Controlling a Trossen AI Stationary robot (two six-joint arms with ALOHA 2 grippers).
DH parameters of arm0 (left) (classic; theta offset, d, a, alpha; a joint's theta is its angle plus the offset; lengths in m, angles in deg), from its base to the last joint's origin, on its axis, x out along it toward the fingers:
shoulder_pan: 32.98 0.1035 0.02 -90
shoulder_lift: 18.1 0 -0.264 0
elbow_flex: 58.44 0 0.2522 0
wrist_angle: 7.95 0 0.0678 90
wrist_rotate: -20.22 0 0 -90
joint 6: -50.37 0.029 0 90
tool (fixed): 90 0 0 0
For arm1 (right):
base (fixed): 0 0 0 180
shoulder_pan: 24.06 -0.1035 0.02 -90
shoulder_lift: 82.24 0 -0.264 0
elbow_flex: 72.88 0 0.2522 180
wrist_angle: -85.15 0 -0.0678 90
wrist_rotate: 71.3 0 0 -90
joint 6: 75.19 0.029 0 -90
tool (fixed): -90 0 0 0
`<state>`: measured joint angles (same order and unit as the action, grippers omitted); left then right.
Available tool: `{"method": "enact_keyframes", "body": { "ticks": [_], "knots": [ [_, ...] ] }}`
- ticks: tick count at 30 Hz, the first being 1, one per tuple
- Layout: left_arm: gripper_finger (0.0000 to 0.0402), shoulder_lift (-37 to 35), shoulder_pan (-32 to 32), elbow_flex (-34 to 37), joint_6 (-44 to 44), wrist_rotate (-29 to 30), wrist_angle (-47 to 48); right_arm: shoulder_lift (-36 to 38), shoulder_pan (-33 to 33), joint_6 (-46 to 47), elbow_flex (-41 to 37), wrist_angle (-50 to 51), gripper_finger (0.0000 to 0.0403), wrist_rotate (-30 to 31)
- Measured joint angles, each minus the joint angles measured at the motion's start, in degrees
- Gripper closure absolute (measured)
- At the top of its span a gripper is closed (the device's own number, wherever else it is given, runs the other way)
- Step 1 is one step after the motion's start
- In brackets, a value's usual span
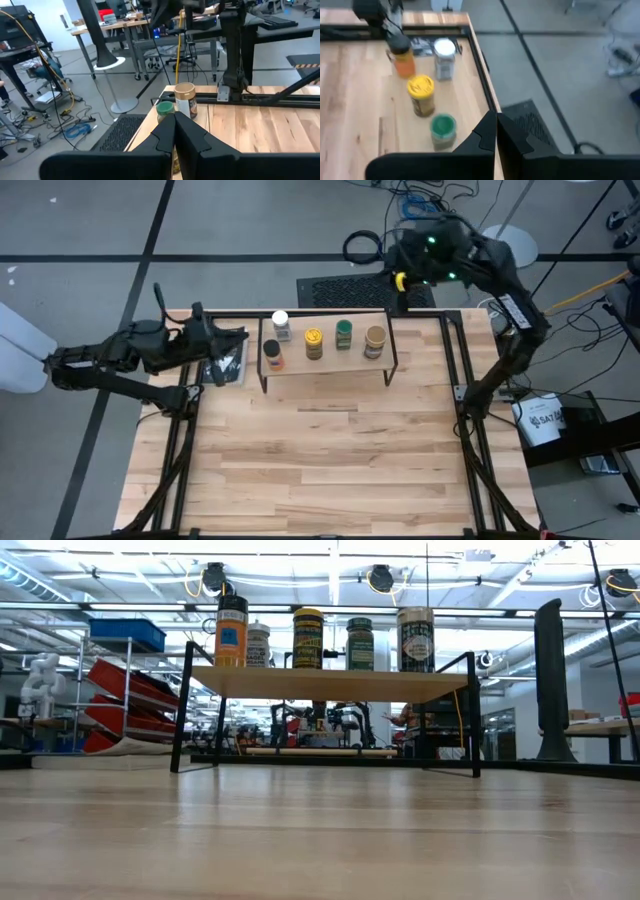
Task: Shelf spices
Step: Remove the brown seasoning bottle from the shelf
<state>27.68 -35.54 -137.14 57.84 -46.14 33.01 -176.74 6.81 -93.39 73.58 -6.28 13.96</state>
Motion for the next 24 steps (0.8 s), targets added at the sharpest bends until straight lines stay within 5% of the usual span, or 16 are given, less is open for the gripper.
{"method": "enact_keyframes", "body": {
  "ticks": [11, 15, 24],
  "knots": [
    [0.0384, 0.09, -0.09, 0.00, -1.12, -0.77, 2.15, -4.19, -1.18, 5.61, -0.04, 12.27, 0.0381, -1.47],
    [0.0384, 0.09, -0.10, 0.00, -1.16, -0.84, 2.72, -4.08, -3.39, 5.77, -0.04, 15.25, 0.0322, -1.55],
    [0.0384, 0.17, -0.09, 0.00, -2.63, -0.88, 2.87, -4.30, -8.91, 0.67, -3.76, 15.13, 0.0121, -1.56]
  ]
}}
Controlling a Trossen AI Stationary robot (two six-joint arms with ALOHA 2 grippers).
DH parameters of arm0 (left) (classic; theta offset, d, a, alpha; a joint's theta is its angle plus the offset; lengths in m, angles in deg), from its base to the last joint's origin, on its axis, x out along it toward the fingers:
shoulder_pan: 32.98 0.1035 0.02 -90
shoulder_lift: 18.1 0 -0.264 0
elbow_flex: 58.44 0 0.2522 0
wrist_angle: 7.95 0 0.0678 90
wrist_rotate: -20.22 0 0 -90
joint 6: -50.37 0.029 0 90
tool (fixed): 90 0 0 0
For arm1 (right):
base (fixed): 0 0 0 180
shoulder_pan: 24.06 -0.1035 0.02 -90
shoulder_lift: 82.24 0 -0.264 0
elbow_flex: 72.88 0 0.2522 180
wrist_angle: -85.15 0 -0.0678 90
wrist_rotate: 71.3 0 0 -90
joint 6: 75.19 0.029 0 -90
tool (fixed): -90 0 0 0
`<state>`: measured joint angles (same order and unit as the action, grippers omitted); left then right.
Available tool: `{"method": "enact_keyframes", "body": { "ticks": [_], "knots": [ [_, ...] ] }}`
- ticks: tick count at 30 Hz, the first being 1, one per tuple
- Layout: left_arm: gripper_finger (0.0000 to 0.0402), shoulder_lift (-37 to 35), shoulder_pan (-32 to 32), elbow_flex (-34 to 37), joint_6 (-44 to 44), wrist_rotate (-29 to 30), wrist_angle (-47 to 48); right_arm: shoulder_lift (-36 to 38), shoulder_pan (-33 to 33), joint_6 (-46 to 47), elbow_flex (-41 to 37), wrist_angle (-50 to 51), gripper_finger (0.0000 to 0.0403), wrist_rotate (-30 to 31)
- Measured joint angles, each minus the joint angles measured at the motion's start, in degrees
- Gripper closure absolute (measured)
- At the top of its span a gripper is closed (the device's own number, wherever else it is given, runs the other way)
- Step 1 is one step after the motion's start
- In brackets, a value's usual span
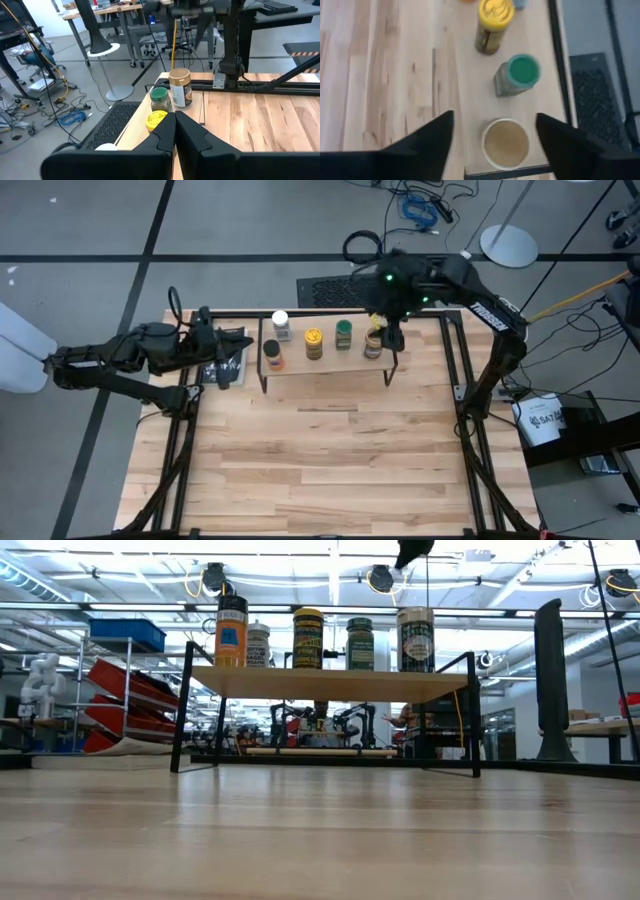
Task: Shelf spices
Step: Remove the brown seasoning bottle from the shelf
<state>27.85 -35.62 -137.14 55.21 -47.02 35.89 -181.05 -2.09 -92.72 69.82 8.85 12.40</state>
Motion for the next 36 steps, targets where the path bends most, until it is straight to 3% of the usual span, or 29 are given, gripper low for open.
{"method": "enact_keyframes", "body": {
  "ticks": [3, 7, 36],
  "knots": [
    [0.0384, 0.07, 0.00, 0.00, 0.02, 0.00, -0.01, 0.00, 0.47, 0.51, -3.90, 0.06, 0.0072, 0.68],
    [0.0384, 0.09, -0.02, 0.00, 0.13, 0.00, -0.04, -0.11, 2.53, 1.78, -8.22, 0.12, 0.0048, 1.59],
    [0.0384, 0.09, 0.01, 0.00, 2.01, 0.02, -1.09, 0.00, 4.29, 1.81, -21.26, -5.68, 0.0051, 1.92]
  ]
}}
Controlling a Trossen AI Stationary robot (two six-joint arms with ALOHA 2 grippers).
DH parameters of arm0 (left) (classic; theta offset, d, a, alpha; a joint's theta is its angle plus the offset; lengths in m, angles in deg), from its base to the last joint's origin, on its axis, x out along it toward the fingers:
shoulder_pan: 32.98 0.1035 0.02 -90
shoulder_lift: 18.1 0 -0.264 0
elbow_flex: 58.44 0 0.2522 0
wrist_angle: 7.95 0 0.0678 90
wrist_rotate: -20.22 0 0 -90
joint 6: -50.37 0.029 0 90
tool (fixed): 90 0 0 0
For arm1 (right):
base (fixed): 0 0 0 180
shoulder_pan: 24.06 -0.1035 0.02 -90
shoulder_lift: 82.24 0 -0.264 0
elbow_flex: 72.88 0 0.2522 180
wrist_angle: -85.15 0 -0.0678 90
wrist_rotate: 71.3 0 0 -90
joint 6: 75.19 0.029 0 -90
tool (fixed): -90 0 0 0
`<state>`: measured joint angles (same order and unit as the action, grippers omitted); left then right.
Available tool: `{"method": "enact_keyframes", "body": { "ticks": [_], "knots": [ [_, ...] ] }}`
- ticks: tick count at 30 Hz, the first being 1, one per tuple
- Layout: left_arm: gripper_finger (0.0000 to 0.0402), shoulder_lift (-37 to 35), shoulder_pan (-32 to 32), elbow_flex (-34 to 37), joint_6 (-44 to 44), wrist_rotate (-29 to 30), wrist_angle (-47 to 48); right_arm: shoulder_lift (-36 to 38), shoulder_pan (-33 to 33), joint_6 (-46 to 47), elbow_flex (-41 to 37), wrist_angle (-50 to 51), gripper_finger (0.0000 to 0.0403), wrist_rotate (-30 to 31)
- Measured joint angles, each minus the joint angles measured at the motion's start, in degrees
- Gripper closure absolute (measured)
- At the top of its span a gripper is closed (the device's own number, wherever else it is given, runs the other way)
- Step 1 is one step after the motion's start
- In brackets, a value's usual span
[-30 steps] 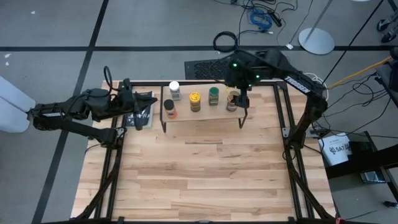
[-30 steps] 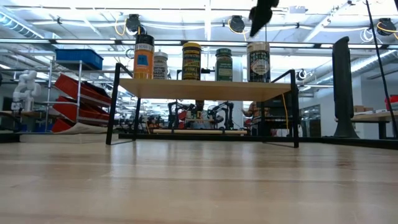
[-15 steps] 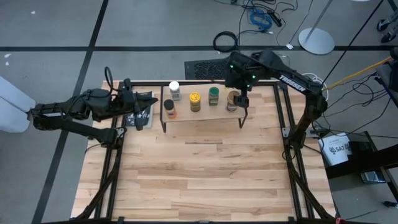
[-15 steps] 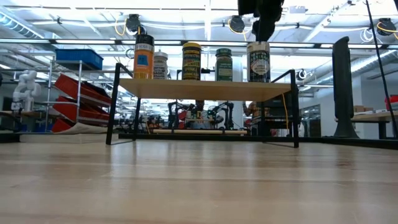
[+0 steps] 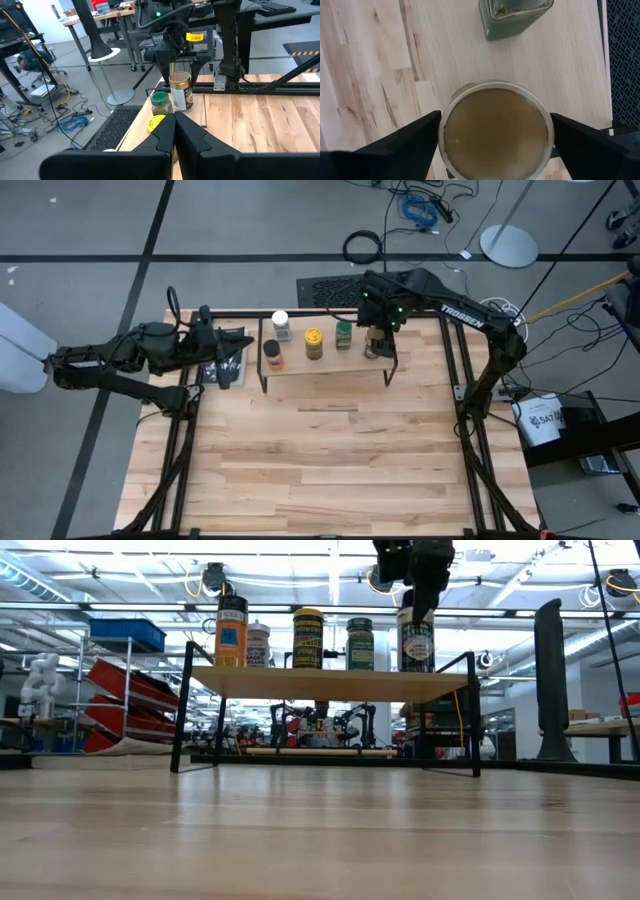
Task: Shelf spices
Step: Remove the brown seasoning bottle from the shelf
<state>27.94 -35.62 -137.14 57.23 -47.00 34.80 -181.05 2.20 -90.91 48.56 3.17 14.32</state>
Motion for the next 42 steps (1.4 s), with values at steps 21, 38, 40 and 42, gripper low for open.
{"method": "enact_keyframes", "body": {
  "ticks": [21, 38, 40, 42],
  "knots": [
    [0.0384, 0.01, 0.00, 0.00, 0.06, 0.00, -0.02, -0.02, -3.17, 4.35, 2.55, 2.77, 0.0128, -0.55],
    [0.0384, 0.02, 0.00, -0.02, -0.34, 0.02, 0.72, 8.31, -17.45, 23.40, 7.14, 5.80, 0.0133, -4.65],
    [0.0384, 0.00, 0.00, -0.02, -0.35, 0.02, 0.72, 9.94, -20.22, 26.94, 7.14, 5.86, 0.0133, -4.70],
    [0.0384, 0.02, 0.00, -0.02, -0.35, 0.00, 0.72, 11.28, -23.55, 30.49, 6.92, 5.69, 0.0132, -3.03]
  ]
}}
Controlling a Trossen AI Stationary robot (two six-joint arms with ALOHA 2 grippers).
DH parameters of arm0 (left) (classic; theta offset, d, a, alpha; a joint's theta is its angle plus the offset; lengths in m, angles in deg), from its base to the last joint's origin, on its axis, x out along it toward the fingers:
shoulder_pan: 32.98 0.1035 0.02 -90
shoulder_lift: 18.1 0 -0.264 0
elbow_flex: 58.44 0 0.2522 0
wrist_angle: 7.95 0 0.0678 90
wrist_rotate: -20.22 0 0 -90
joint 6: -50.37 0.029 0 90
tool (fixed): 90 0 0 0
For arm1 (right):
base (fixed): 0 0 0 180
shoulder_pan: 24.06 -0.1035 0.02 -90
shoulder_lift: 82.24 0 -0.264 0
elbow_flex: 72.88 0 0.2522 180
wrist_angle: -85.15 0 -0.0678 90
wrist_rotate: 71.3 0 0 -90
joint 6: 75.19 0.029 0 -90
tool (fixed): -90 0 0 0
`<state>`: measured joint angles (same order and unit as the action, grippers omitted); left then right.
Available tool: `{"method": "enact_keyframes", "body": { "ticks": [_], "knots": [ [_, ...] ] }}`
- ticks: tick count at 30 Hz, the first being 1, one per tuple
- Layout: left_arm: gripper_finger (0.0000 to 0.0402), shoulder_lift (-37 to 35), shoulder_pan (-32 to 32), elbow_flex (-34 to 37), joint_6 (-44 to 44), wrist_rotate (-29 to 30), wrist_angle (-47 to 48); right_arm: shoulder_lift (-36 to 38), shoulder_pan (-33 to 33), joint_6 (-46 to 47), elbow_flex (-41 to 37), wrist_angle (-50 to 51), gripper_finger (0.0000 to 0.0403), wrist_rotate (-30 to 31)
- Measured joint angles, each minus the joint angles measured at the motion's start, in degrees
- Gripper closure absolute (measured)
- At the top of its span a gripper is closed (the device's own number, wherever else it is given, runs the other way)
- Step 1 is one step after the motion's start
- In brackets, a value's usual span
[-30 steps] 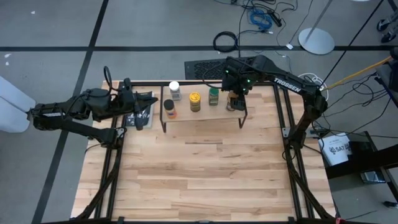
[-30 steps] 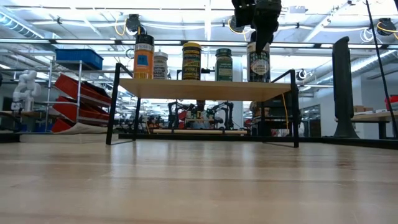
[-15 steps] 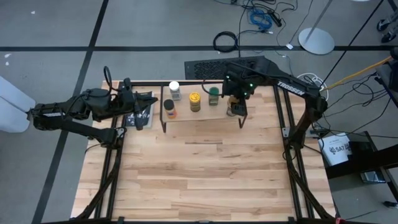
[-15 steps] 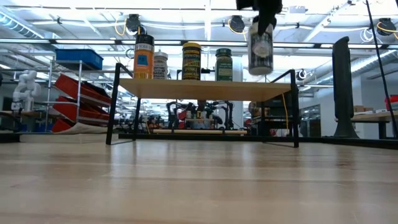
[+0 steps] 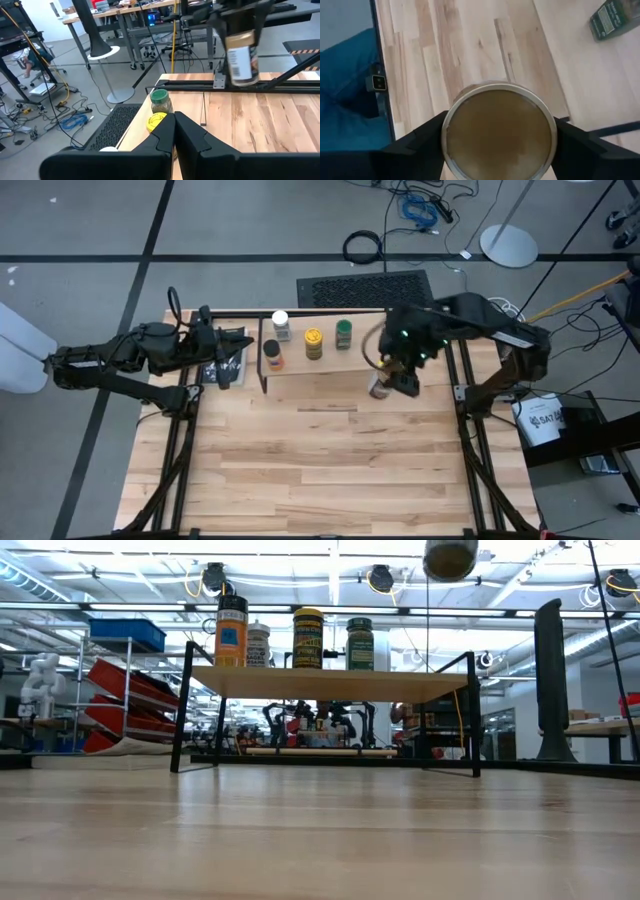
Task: Shelf spices
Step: Remove the brown seasoning bottle from the shelf
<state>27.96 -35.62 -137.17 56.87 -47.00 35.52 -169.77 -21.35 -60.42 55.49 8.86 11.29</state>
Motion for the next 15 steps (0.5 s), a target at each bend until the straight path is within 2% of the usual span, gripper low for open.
{"method": "enact_keyframes", "body": {
  "ticks": [5, 10, 15],
  "knots": [
    [0.0384, 0.00, 0.00, 0.00, -0.11, 0.02, -0.04, 3.83, -8.54, 9.47, -5.43, 0.14, 0.0132, 5.43],
    [0.0384, -0.02, 0.00, 0.00, -0.13, 0.00, -0.53, 7.45, -15.46, 17.42, -15.63, 0.08, 0.0132, 10.30],
    [0.0384, -0.02, 0.00, 0.00, -0.13, 0.01, -1.42, 10.84, -19.86, 24.77, -27.01, -2.15, 0.0132, 10.84]
  ]
}}
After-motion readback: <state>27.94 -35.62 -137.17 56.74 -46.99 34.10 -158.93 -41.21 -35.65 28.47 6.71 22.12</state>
